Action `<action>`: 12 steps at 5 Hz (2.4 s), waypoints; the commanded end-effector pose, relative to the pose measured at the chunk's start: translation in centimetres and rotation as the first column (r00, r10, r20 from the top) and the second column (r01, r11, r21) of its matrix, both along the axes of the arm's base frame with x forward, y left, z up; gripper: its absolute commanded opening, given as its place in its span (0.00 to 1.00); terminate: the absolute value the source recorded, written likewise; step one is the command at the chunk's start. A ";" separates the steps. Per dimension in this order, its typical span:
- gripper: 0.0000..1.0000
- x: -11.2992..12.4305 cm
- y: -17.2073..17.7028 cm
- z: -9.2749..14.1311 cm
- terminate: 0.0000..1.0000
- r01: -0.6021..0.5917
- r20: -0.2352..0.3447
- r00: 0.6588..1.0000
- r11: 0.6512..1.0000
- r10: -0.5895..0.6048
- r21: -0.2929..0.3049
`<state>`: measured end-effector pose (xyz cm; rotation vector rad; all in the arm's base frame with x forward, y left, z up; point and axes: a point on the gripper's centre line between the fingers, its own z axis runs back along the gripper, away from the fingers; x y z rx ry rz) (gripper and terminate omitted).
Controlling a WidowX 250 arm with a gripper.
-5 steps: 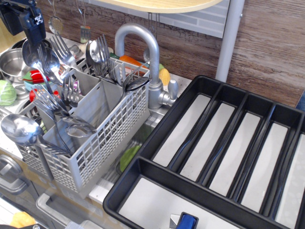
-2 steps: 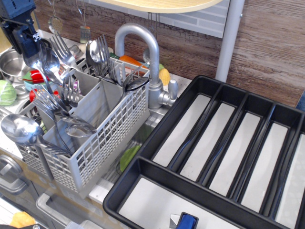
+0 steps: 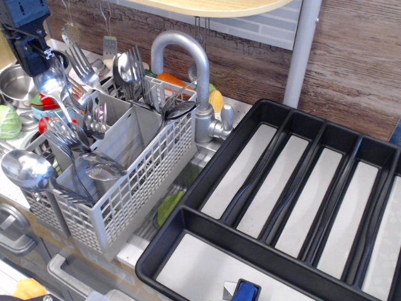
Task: Put big spoon from basket to tray
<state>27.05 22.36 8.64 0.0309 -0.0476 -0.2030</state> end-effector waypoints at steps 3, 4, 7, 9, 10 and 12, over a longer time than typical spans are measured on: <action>0.00 2.2 0.9 10.6 0.00 0.184 -0.303 0.951 0.900 -0.062 0.395; 0.00 2.4 0.0 13.1 0.00 0.183 -0.312 0.949 0.887 -0.046 0.425; 0.00 5.1 -11.3 16.2 0.00 -0.157 -0.081 0.979 0.942 0.189 0.296; 0.00 5.3 -18.2 15.1 0.00 -0.340 -0.024 0.938 0.933 0.345 0.114; 0.00 5.1 -20.6 12.8 0.00 -0.354 0.002 0.935 0.930 0.356 0.099; 0.00 4.1 -23.5 8.1 0.00 -0.375 -0.064 0.920 0.917 0.386 0.138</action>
